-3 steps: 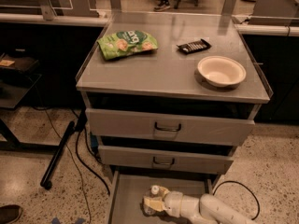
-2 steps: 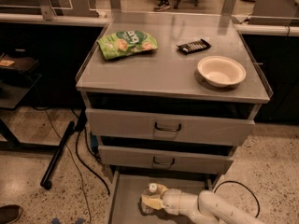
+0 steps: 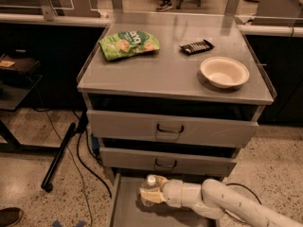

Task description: Pick blue plastic bottle from bottom drawer and place on counter

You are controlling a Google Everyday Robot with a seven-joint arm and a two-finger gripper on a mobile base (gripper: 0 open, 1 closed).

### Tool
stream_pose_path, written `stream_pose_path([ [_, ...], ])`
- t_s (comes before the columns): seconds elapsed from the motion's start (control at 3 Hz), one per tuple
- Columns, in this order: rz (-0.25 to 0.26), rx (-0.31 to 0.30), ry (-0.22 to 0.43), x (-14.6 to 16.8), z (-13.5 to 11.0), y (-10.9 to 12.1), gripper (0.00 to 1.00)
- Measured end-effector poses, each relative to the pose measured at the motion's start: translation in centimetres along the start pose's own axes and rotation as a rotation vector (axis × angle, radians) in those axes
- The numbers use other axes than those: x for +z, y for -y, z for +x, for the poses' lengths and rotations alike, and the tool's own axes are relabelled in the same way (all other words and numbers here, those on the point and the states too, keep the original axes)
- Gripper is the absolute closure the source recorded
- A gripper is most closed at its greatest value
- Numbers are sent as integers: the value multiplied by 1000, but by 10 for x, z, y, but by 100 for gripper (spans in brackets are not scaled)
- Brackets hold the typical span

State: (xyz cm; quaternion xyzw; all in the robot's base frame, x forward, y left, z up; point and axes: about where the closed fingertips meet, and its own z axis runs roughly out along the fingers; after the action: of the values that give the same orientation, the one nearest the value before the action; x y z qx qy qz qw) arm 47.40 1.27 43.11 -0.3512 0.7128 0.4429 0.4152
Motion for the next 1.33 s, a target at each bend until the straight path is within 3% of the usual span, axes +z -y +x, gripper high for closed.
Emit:
stream_pose_path([
  [0.33, -7, 1, 17, 3, -11, -3, 100],
  [0.67, -3, -28, 27, -6, -42, -17, 100],
  [1.0, 21, -95, 10, -29, -100, -46, 100],
  [1.33, 21, -95, 10, -29, -100, -46, 100],
])
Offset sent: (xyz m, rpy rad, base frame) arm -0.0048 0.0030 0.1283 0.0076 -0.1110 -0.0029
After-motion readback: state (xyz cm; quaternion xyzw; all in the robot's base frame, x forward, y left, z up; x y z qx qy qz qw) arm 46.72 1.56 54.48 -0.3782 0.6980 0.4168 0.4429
